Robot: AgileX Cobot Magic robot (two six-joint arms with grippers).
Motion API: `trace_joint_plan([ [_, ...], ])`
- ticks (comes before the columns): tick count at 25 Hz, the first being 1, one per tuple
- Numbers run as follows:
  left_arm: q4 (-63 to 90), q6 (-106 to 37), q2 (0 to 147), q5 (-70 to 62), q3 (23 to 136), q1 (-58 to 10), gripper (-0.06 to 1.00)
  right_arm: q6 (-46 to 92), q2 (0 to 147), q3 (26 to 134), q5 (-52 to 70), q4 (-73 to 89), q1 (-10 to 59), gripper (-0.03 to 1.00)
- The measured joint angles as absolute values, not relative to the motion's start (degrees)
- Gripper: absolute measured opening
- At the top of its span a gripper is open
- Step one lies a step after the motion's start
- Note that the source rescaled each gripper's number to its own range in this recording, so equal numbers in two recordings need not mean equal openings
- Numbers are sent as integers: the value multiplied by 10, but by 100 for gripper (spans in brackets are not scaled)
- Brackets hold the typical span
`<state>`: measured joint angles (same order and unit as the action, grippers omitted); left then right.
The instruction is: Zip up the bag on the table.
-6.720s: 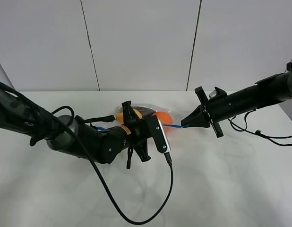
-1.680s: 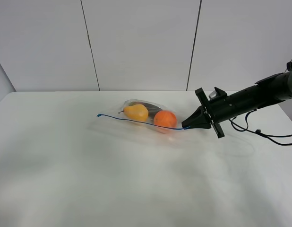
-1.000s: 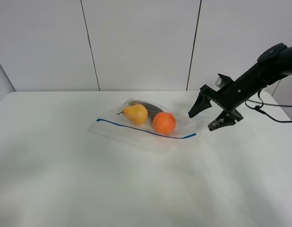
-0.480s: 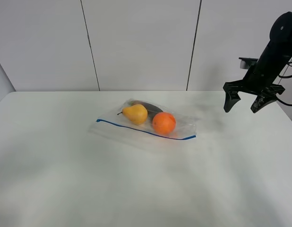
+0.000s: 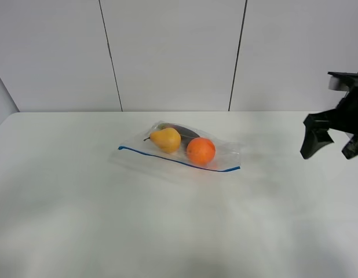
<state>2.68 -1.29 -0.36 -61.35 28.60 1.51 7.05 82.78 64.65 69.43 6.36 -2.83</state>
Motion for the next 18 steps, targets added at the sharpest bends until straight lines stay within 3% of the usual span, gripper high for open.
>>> trace_joint_plan([
  [11,27,-13,-4,-613,286,15,100,70,440,337,624,54,-28,96],
  [18,27,-13,-4,-613,286,15,100,70,213,285,589,47,-28,96],
])
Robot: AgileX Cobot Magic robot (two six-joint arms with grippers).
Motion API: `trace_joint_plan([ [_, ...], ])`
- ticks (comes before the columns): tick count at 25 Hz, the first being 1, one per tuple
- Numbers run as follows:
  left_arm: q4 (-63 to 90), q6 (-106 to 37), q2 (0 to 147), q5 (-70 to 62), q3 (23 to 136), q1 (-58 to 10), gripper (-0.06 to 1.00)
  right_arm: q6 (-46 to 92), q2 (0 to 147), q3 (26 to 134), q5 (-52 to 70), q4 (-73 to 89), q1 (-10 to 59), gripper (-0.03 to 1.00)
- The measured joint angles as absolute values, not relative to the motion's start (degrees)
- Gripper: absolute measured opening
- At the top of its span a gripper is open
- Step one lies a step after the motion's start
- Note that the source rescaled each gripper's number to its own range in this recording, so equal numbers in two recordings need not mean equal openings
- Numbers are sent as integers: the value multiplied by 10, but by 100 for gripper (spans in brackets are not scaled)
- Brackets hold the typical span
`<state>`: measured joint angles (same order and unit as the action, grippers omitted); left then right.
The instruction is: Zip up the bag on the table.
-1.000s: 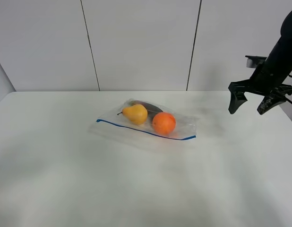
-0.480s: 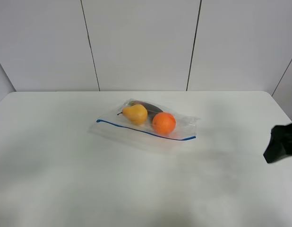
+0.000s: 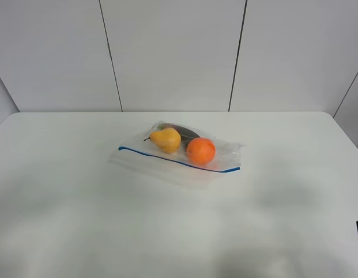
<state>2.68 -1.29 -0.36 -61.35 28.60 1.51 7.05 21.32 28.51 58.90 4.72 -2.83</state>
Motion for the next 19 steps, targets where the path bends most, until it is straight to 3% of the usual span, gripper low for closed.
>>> trace_joint_plan([
  [9,27,-13,-4,-613,286,15,100,70,12,283,589,46,-28,96],
  [19,27,-13,-4,-613,286,15,100,70,-3,283,589,46,-28,96],
])
